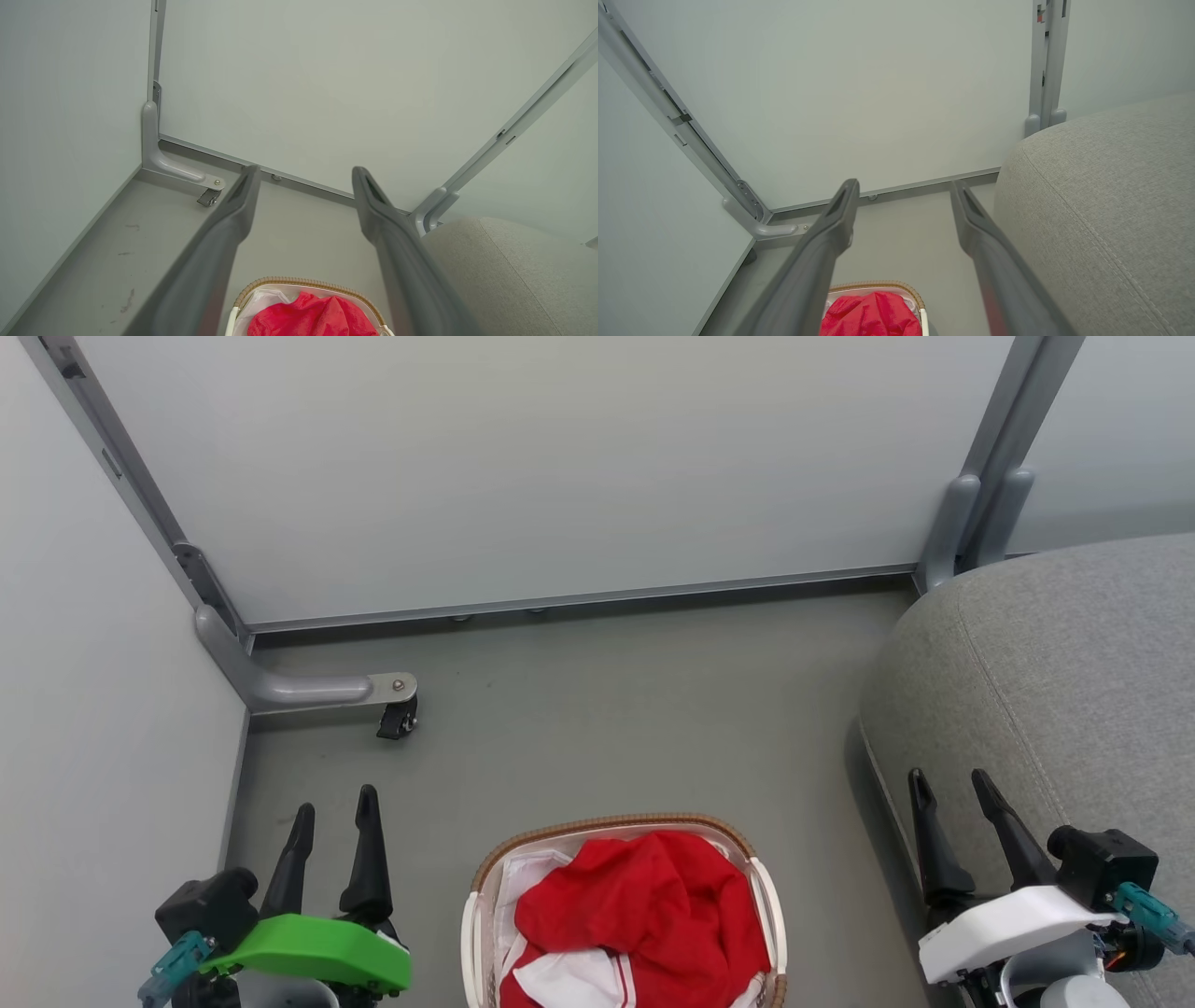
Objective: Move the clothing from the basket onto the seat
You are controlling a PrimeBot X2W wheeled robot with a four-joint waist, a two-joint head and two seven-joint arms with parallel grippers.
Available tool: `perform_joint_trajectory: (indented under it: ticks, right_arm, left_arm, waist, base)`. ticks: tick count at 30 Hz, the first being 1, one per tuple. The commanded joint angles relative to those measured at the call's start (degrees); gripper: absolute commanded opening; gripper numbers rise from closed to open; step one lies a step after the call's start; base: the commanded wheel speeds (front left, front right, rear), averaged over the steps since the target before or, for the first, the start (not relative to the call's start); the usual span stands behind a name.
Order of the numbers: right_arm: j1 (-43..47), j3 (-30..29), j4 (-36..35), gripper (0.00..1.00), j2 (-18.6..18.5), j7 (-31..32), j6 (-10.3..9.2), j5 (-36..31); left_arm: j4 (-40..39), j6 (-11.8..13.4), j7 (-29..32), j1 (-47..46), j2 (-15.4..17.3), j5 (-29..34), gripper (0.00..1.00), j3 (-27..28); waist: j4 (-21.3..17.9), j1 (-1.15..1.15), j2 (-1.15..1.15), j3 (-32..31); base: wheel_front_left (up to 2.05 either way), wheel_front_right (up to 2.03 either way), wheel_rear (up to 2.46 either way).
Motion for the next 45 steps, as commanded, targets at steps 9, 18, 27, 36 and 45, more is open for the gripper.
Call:
perform_joint_trajectory:
  ticks: [9,18,27,36,45]
  right_arm:
    - [0.85,0.63,0.00,1.00,-0.39,-1.74,0.02,-6.48]
    - [1.18,0.90,-0.02,1.00,-0.44,-2.88,0.02,-11.50]
    - [1.58,0.83,-0.18,1.00,-0.49,-3.91,0.01,-16.21]
    - [1.92,1.00,-0.19,1.00,-0.53,-4.76,0.01,-20.32]
    - [2.22,1.13,-0.40,1.00,-0.57,-5.75,0.01,-24.36]
  left_arm:
    - [1.36,0.28,-1.57,0.65,0.46,4.92,1.00,-0.29]
    - [1.92,0.35,-2.72,0.88,0.49,8.68,1.00,-0.65]
    - [2.60,0.37,-3.70,1.27,0.54,12.28,1.00,-1.10]
    - [3.66,0.30,-4.70,1.28,0.55,15.44,1.00,-1.42]
    - [4.47,0.40,-5.58,1.43,0.57,18.51,1.00,-2.00]
  waist:
    - [0.09,0.00,0.00,0.19]
    - [0.29,0.00,0.00,0.26]
    - [0.50,0.00,0.00,0.19]
    - [0.74,0.00,0.00,0.19]
    - [1.18,0.00,0.00,0.12]
  base:
    - [0.00,0.00,0.00]
    - [0.00,0.00,0.00]
    - [0.00,0.00,0.00]
    - [0.00,0.00,0.00]
    - [0.00,0.00,0.00]
